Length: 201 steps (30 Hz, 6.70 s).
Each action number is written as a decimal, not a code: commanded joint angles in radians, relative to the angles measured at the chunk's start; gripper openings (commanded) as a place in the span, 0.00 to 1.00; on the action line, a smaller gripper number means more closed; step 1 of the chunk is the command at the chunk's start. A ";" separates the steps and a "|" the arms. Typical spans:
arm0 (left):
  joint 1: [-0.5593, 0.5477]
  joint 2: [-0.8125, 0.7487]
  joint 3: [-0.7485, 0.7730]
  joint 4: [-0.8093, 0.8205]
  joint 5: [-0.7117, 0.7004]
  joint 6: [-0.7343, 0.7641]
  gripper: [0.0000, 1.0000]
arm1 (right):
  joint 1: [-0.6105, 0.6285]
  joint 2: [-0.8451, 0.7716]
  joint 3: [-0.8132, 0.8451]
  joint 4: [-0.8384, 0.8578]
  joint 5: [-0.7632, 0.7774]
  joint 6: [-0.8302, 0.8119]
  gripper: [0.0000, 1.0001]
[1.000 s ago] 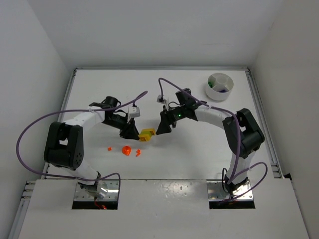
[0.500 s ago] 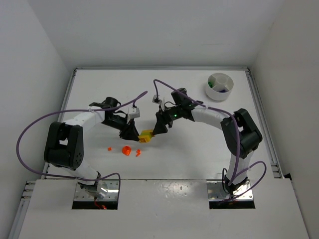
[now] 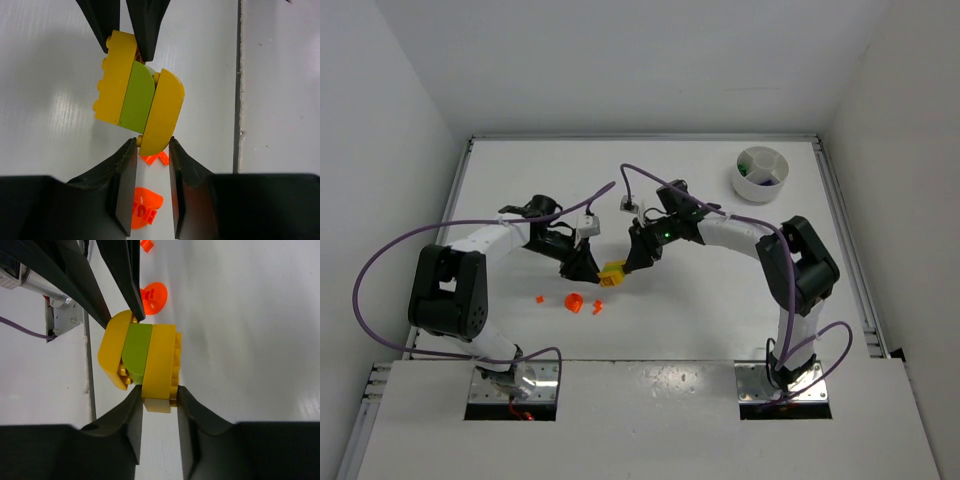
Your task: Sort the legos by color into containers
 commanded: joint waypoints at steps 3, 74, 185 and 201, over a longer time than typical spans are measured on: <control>0.010 -0.001 0.031 -0.012 0.083 0.044 0.01 | 0.008 0.004 0.044 0.025 -0.009 -0.026 0.19; -0.544 -0.449 -0.078 0.378 -0.929 -0.141 0.78 | -0.033 -0.146 -0.091 0.203 0.104 0.602 0.00; -0.303 -0.411 -0.023 0.327 -0.705 -0.578 0.00 | -0.741 0.389 1.154 -0.538 0.792 -0.222 0.02; -0.294 -0.381 -0.013 0.327 -0.669 -0.578 0.00 | -0.741 0.443 1.134 -0.533 0.730 -0.377 0.06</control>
